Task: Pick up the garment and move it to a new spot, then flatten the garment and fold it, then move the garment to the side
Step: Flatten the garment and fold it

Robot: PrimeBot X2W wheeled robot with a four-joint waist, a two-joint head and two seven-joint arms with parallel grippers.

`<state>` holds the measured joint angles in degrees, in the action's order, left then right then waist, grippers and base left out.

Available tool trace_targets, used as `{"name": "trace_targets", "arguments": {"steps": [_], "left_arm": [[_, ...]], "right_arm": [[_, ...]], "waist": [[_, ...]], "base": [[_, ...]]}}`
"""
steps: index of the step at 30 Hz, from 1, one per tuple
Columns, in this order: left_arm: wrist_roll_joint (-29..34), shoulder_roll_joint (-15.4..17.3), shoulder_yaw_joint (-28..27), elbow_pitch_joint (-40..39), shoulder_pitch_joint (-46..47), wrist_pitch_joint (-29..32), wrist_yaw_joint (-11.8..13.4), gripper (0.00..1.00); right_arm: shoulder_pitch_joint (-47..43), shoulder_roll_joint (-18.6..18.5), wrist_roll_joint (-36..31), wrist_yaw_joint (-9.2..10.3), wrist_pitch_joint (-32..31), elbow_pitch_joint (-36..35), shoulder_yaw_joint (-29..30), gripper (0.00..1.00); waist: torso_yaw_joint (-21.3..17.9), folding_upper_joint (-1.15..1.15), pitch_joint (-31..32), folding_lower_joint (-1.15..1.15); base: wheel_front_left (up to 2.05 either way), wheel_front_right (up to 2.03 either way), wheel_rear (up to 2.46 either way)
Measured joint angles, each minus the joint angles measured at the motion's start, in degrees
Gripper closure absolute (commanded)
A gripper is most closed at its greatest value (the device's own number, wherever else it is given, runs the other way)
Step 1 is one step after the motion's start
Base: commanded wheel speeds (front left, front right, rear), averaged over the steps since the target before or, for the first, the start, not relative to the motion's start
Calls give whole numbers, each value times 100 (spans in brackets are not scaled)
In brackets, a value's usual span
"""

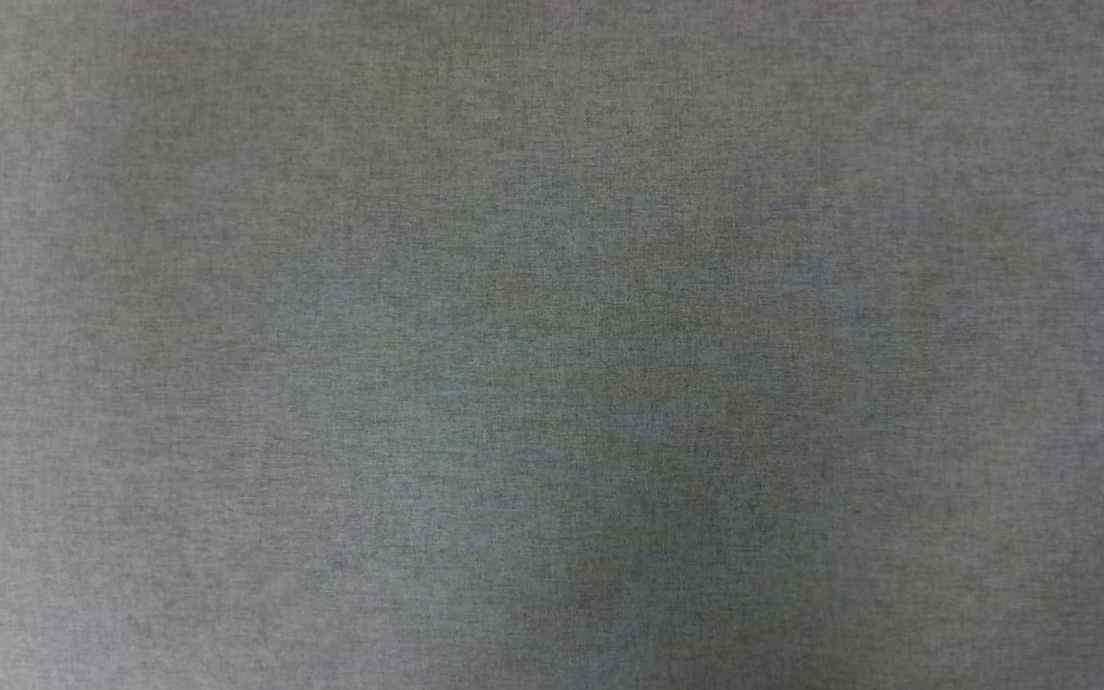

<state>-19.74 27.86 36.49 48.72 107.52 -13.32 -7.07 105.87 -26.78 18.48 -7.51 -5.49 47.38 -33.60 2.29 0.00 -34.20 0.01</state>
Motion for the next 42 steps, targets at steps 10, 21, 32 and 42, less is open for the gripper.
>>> {"name": "trace_targets", "arguments": {"steps": [10,21,32,42], "left_arm": [[-387,14,242,116,-1819,-157,-33,100],[-699,254,-149,-1544,-5086,-167,383,100],[-1107,555,-89,-2802,-8169,-131,935,100],[-1624,845,199,-3561,-10192,277,1276,100]], "right_arm": [[-1685,126,639,0,476,187,-569,100],[-3900,-366,1507,0,750,-678,-1372,100],[-5806,-1152,2297,0,550,-1557,-1913,100],[-7571,-1773,2697,0,235,-2399,-2065,100]], "waist": [[-88,0,264,0],[-87,0,905,-1],[-16,0,1842,-1],[-16,0,2697,-2]], "base": [[0,0,0],[0,0,0],[0,0,0],[0,0,0]]}}
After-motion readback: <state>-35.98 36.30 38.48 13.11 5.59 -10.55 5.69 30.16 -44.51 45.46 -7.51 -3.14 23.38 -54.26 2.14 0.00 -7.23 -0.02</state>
